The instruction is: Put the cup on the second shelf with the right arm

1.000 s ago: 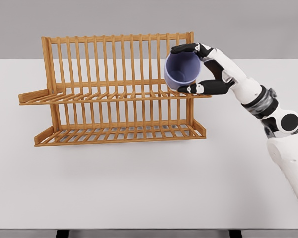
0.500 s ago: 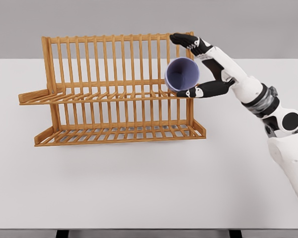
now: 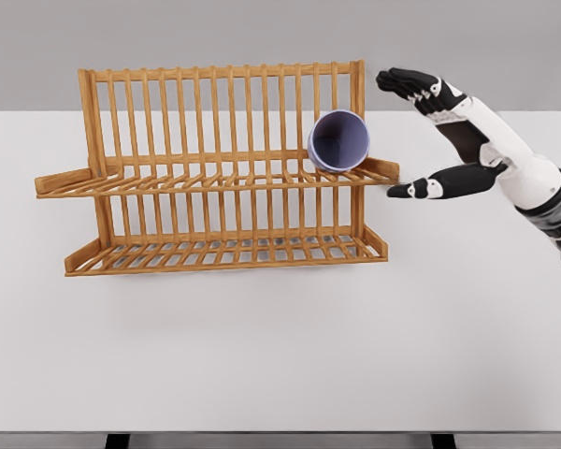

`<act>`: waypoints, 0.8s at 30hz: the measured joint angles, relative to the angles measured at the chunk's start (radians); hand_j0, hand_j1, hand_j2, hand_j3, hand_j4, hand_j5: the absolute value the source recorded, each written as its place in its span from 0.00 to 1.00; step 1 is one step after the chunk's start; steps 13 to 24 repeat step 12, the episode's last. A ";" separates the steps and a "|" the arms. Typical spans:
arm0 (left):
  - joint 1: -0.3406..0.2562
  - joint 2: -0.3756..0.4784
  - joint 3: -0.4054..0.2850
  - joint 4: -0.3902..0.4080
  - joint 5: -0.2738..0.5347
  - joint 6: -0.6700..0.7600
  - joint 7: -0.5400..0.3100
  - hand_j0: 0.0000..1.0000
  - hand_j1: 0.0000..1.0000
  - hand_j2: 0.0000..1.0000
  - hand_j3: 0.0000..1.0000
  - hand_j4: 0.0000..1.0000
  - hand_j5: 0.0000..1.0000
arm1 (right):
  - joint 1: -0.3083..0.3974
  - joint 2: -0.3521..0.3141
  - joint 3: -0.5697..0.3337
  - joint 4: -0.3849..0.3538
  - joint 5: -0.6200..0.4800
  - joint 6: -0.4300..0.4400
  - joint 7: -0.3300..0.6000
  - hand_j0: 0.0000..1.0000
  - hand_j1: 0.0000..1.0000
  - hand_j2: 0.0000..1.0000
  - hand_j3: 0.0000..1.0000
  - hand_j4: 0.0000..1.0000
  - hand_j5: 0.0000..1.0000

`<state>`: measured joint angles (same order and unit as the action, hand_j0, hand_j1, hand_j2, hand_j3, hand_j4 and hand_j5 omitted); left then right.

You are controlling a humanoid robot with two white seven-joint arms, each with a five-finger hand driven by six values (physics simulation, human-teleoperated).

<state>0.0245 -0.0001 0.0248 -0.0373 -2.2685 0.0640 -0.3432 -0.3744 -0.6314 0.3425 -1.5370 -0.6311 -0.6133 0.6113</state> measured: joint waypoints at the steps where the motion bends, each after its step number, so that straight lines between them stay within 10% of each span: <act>1: -0.002 0.000 0.000 0.000 0.000 0.000 0.000 1.00 1.00 1.00 1.00 1.00 1.00 | 0.029 -0.017 -0.013 -0.007 -0.004 0.000 0.000 1.00 1.00 1.00 1.00 1.00 1.00; 8: -0.002 0.000 0.000 0.000 0.000 0.000 0.000 1.00 1.00 1.00 1.00 1.00 1.00 | 0.147 -0.087 -0.122 -0.045 -0.017 0.000 0.000 1.00 1.00 1.00 1.00 1.00 1.00; 24: -0.002 0.000 0.000 0.000 0.000 0.000 0.000 1.00 1.00 1.00 1.00 1.00 1.00 | 0.150 -0.102 -0.145 -0.050 -0.019 0.001 0.000 1.00 1.00 1.00 1.00 1.00 1.00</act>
